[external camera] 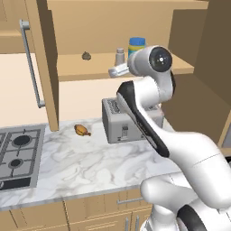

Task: Pick the mayonnaise and shaker from the counter and place them in the cabinet.

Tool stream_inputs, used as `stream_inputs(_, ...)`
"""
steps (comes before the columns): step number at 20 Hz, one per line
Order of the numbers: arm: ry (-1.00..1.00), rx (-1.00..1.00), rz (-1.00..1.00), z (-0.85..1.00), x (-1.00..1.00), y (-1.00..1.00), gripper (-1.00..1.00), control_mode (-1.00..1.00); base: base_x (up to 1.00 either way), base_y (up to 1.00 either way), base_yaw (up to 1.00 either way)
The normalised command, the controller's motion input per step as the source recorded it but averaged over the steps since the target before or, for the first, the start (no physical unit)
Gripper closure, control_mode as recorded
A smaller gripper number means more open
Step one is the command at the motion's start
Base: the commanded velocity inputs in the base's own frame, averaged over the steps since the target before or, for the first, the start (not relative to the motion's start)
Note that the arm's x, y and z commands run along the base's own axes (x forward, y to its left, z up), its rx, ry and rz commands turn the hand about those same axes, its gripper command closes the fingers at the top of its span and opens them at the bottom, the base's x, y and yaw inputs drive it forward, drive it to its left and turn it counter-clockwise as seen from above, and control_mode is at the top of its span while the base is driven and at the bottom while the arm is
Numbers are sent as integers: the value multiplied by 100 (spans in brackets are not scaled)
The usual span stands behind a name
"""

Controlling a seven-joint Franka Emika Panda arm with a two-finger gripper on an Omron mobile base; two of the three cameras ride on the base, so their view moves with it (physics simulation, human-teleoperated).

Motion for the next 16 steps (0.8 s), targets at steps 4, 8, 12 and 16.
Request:
stream_inputs(4,1,0,-5,-19,-84,-1,-100,-100,0,0,0)
stream_inputs(8,7,0,-6,-40,-82,0,-100,-100,0,0,0)
stream_inputs(12,15,0,-5,-62,-67,-1,-100,-100,0,0,0)
stream_inputs(16,25,0,-4,-98,-38,-11,-100,-100,0,0,0)
